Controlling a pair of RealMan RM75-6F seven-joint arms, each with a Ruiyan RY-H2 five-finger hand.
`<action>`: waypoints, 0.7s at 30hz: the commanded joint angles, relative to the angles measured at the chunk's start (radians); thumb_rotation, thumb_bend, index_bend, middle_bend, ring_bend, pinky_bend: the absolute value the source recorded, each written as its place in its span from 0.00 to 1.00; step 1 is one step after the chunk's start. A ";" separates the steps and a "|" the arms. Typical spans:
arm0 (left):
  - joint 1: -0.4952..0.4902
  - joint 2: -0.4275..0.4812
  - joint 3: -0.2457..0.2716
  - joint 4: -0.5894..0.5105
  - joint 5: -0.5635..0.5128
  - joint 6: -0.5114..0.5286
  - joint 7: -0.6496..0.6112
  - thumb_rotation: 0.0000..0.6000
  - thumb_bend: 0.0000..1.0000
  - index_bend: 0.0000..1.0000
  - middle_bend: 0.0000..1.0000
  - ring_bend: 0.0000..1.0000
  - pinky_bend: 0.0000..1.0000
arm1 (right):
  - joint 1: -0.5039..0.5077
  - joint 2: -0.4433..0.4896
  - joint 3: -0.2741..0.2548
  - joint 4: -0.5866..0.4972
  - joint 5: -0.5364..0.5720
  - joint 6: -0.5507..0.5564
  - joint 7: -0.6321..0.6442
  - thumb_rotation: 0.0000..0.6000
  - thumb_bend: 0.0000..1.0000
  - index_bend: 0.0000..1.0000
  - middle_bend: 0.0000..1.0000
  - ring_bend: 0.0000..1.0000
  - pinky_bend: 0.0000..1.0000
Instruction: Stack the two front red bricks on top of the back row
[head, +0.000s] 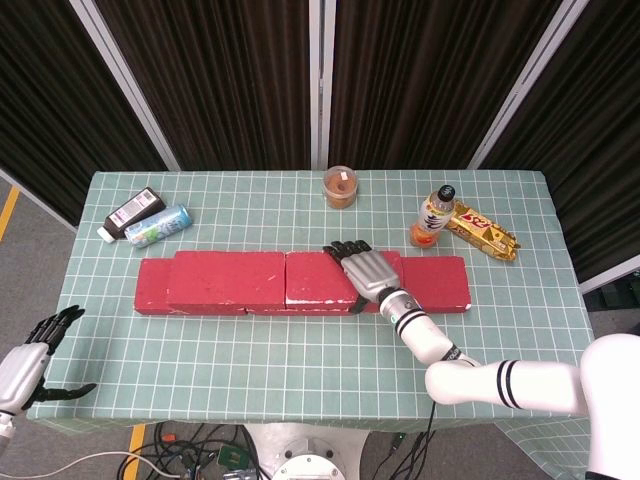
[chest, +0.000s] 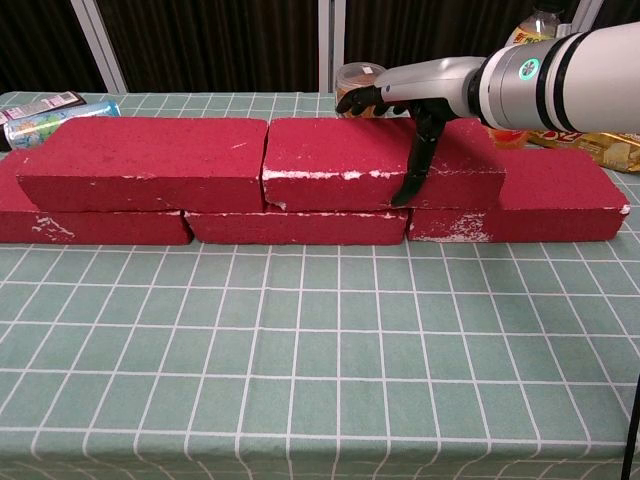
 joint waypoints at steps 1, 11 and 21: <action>-0.001 0.000 -0.001 -0.001 0.000 0.000 0.001 1.00 0.01 0.02 0.00 0.00 0.00 | -0.015 0.026 0.006 -0.037 -0.023 0.019 0.013 1.00 0.00 0.00 0.00 0.00 0.00; -0.003 0.006 -0.008 -0.021 -0.008 0.002 0.024 1.00 0.02 0.02 0.00 0.00 0.00 | -0.122 0.236 0.010 -0.295 -0.196 0.151 0.051 1.00 0.00 0.00 0.00 0.00 0.00; -0.003 0.014 -0.023 -0.063 -0.022 0.014 0.090 1.00 0.01 0.02 0.00 0.00 0.00 | -0.391 0.481 -0.084 -0.443 -0.552 0.322 0.214 1.00 0.00 0.00 0.00 0.00 0.00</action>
